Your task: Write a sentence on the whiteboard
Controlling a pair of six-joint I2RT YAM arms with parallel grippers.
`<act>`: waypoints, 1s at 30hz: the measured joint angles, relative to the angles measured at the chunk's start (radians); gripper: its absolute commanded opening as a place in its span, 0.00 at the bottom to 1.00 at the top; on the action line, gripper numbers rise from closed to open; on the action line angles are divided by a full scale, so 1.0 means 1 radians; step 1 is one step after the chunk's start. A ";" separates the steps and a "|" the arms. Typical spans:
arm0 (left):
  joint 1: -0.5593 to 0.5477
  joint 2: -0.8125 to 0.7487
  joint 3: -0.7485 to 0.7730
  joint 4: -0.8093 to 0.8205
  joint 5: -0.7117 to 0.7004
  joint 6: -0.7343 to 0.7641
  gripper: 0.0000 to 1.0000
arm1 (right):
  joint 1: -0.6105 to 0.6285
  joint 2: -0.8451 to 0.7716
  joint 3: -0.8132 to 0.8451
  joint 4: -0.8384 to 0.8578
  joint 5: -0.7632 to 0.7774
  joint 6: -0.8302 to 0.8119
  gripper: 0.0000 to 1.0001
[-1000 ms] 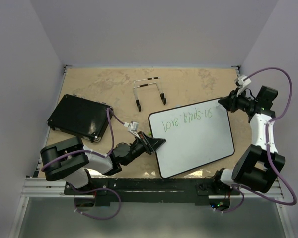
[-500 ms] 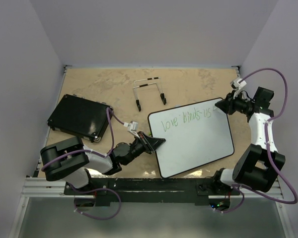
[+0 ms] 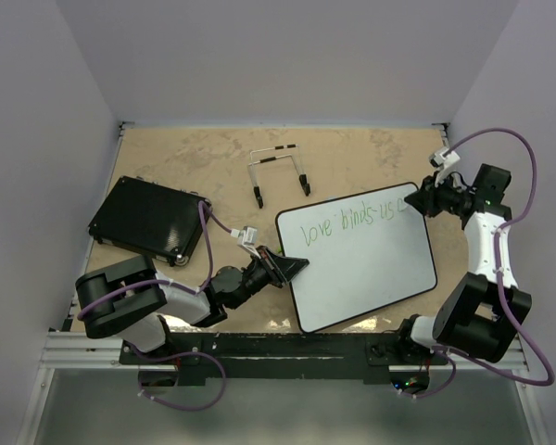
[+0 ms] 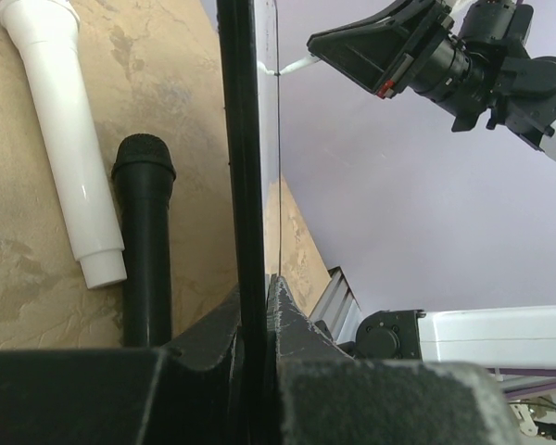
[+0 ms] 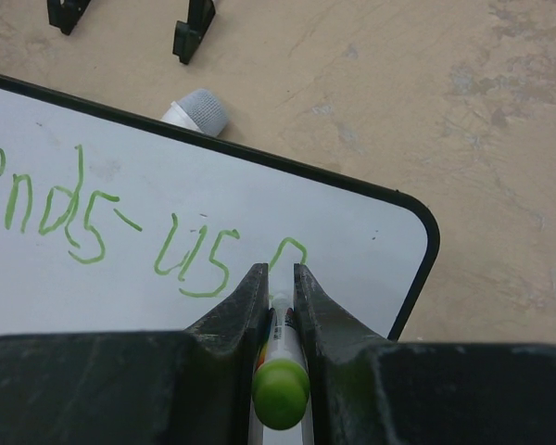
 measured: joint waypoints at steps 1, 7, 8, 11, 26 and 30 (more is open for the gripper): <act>0.000 0.000 0.000 0.000 0.000 0.001 0.00 | 0.000 0.000 0.000 0.005 0.007 0.005 0.00; 0.000 0.000 0.000 0.001 0.001 0.002 0.00 | -0.001 0.000 0.000 0.048 0.016 0.045 0.00; 0.000 0.000 0.000 0.001 0.001 0.003 0.00 | -0.001 0.001 0.000 0.057 0.016 0.053 0.00; 0.000 0.000 0.000 0.002 0.002 0.003 0.00 | -0.001 0.009 0.003 0.077 0.014 0.071 0.00; 0.000 0.005 0.000 0.005 0.001 0.002 0.00 | -0.001 0.045 0.019 0.145 -0.015 0.120 0.00; 0.001 0.006 0.000 0.006 0.001 0.001 0.00 | -0.001 0.048 0.029 0.124 -0.015 0.098 0.00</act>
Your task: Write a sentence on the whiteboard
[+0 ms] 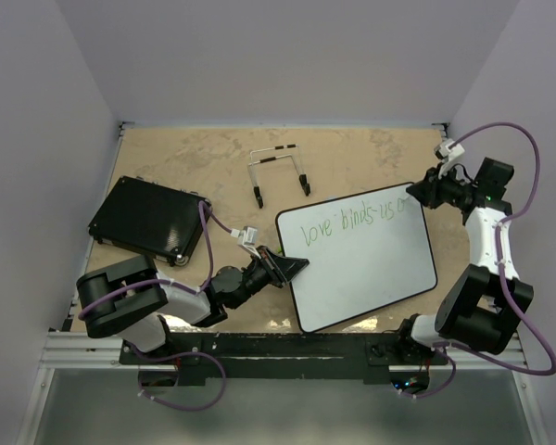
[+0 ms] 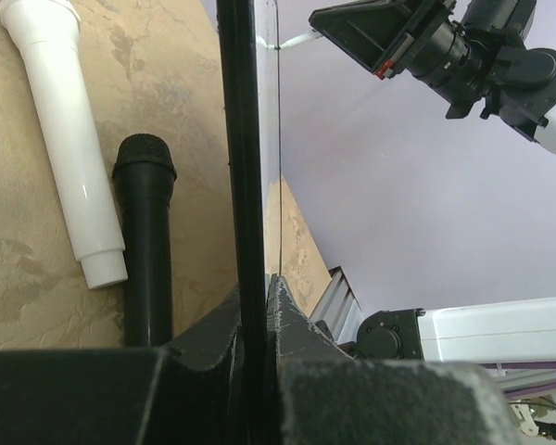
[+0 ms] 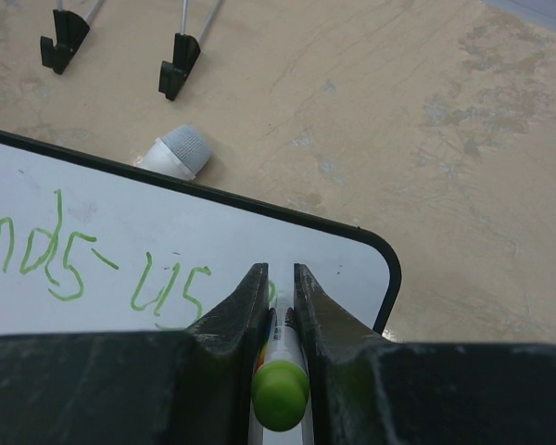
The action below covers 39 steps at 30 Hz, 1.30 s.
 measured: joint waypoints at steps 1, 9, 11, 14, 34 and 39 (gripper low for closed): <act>0.000 0.000 0.000 0.000 0.000 0.000 0.00 | 0.000 0.000 0.000 -0.008 0.000 -0.010 0.00; 0.001 0.002 0.000 0.000 -0.001 -0.005 0.00 | -0.007 -0.003 0.000 -0.090 0.006 -0.092 0.00; 0.001 0.003 0.000 0.000 -0.001 -0.005 0.00 | -0.014 -0.006 -0.002 -0.108 0.013 -0.105 0.00; 0.001 0.003 0.000 0.000 -0.001 -0.005 0.00 | -0.025 -0.009 -0.004 -0.126 0.031 -0.118 0.00; 0.001 0.005 0.003 0.010 0.014 0.023 0.00 | -0.046 0.006 0.041 0.045 -0.023 0.052 0.00; 0.001 0.008 0.008 0.010 0.018 0.027 0.00 | -0.046 0.038 0.042 0.106 -0.023 0.102 0.00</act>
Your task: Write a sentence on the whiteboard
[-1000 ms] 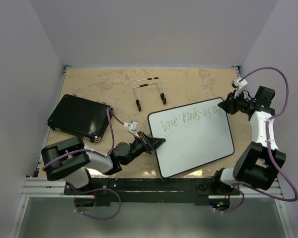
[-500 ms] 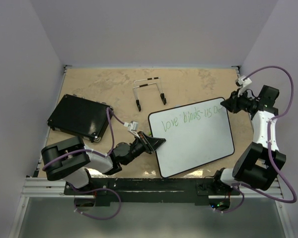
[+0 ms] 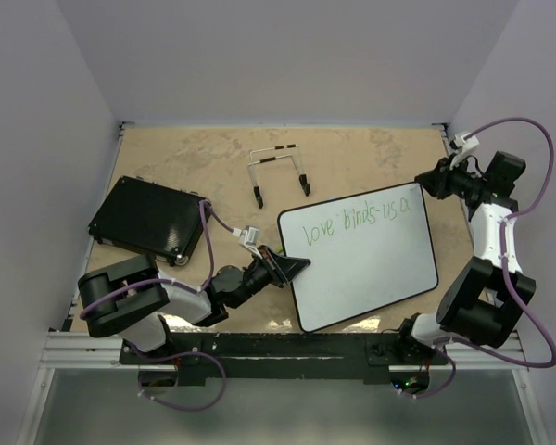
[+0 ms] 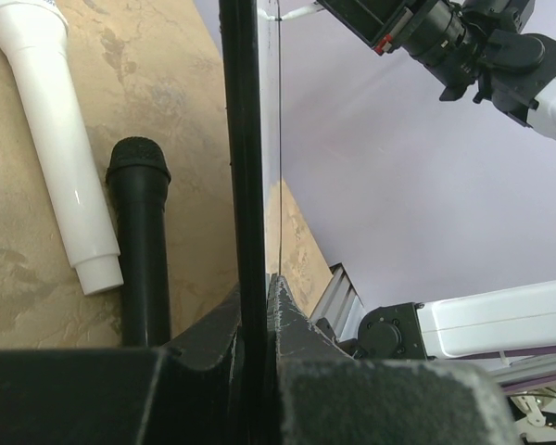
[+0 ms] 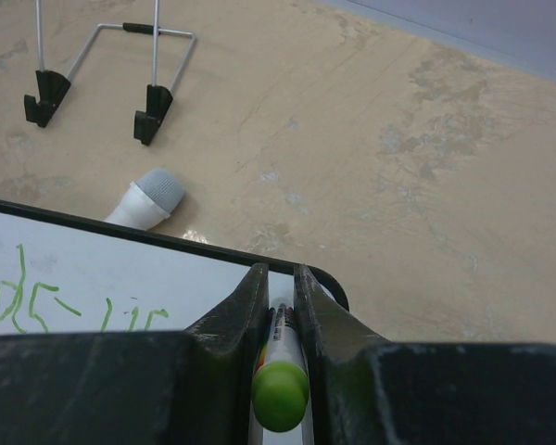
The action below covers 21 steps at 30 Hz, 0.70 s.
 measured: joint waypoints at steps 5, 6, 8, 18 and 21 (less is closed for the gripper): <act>0.002 0.001 0.000 0.000 0.002 0.000 0.00 | 0.000 0.008 0.000 0.041 0.000 0.030 0.00; 0.002 0.001 0.001 0.000 0.003 0.000 0.00 | 0.000 0.008 0.000 0.043 -0.001 0.029 0.00; 0.002 0.001 0.001 0.000 0.003 0.000 0.00 | 0.000 0.009 0.000 0.035 -0.001 0.024 0.00; 0.003 0.005 0.001 0.000 -0.001 -0.011 0.00 | 0.000 0.008 0.000 -0.107 -0.001 -0.121 0.00; 0.003 0.006 0.001 -0.001 -0.004 -0.018 0.00 | 0.000 0.005 -0.004 -0.153 0.002 -0.167 0.00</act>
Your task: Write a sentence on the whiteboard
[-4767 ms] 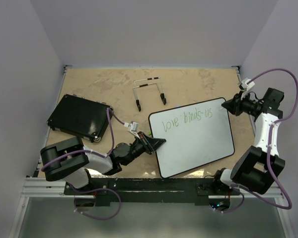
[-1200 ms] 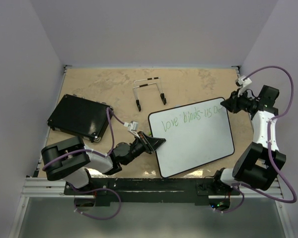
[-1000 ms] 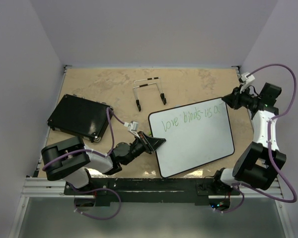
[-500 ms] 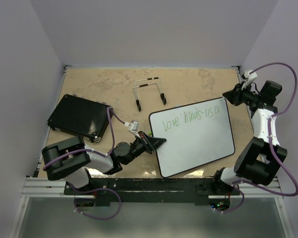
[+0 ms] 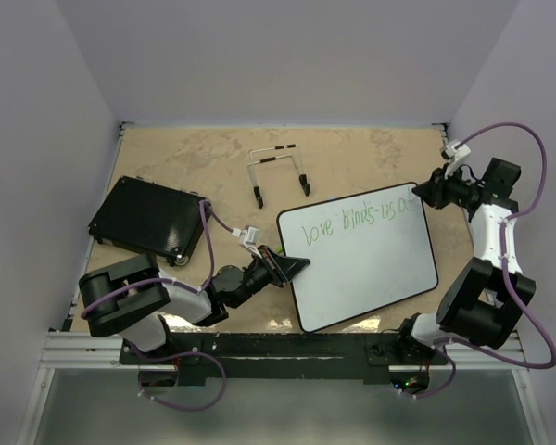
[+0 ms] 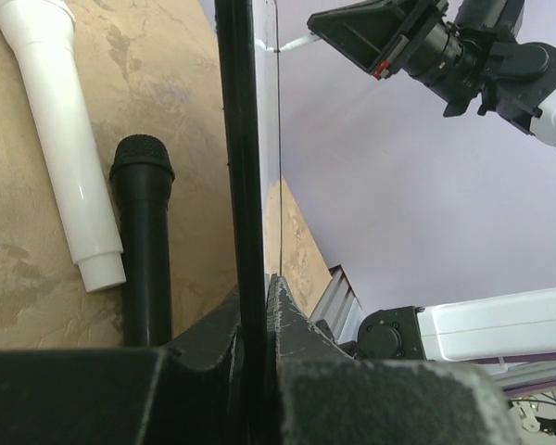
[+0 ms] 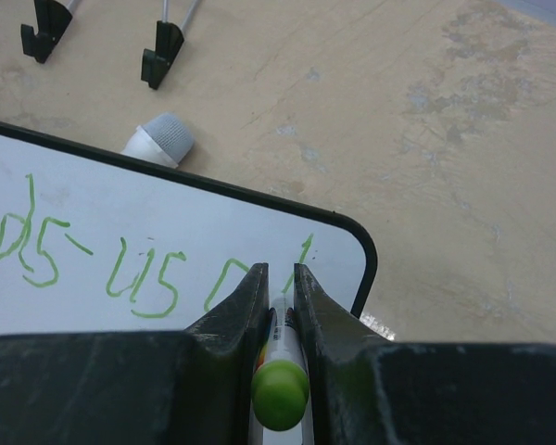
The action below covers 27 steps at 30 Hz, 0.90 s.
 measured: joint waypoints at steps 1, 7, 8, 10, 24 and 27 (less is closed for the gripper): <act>0.000 0.000 0.000 0.000 0.000 -0.002 0.00 | 0.000 -0.004 -0.004 -0.012 0.002 -0.013 0.00; 0.000 0.000 0.000 -0.001 0.000 -0.005 0.00 | -0.001 -0.028 -0.013 -0.066 0.027 -0.050 0.00; 0.000 0.001 0.000 -0.001 0.000 -0.004 0.00 | -0.001 -0.030 -0.013 -0.069 0.030 -0.051 0.00; 0.000 0.001 0.000 -0.001 0.000 -0.004 0.00 | -0.004 -0.032 -0.013 -0.078 0.034 -0.055 0.00; 0.000 0.001 0.000 0.004 0.007 0.011 0.00 | -0.012 -0.030 0.051 -0.014 0.025 0.034 0.00; 0.000 0.001 0.000 0.004 0.007 0.011 0.00 | -0.012 -0.025 0.051 0.030 0.025 0.072 0.00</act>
